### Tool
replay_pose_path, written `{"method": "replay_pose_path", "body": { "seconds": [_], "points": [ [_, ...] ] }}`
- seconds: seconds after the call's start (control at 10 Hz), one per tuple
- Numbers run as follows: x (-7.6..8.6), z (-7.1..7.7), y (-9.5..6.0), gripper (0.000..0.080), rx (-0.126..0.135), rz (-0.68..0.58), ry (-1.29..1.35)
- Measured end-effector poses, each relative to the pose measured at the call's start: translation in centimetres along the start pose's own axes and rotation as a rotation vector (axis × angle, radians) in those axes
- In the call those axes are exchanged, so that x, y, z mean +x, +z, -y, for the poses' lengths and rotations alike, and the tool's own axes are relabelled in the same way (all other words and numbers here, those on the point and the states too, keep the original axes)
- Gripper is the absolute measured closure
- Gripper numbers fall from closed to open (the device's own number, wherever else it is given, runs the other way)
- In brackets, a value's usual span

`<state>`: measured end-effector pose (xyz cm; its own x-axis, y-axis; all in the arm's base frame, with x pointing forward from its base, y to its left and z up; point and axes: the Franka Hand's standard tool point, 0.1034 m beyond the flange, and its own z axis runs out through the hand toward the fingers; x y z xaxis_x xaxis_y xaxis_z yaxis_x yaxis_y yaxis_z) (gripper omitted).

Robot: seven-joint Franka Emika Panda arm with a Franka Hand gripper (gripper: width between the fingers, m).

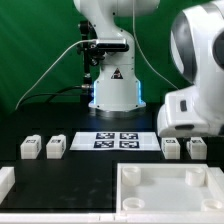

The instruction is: Assemble one leg

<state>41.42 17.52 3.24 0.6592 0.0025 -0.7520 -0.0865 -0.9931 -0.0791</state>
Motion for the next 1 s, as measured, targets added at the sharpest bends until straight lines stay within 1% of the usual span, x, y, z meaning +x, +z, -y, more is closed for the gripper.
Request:
{"method": "replay_pose_path", "body": {
  "seconds": [0.1, 0.4, 0.6, 0.8, 0.9, 1.0],
  "points": [
    [-0.1, -0.1, 0.1, 0.0151, -0.001, 0.015, 0.000],
    [0.0, 0.0, 0.3, 0.0151, -0.001, 0.011, 0.000],
    [-0.3, -0.3, 2.1, 0.0151, -0.008, 0.020, 0.005],
    [-0.8, -0.3, 4.0, 0.0151, -0.022, 0.037, 0.008],
    [-0.8, -0.4, 4.3, 0.0151, -0.021, 0.032, 0.006],
    [-0.7, -0.4, 4.3, 0.0151, -0.021, 0.031, 0.007]
  ]
}}
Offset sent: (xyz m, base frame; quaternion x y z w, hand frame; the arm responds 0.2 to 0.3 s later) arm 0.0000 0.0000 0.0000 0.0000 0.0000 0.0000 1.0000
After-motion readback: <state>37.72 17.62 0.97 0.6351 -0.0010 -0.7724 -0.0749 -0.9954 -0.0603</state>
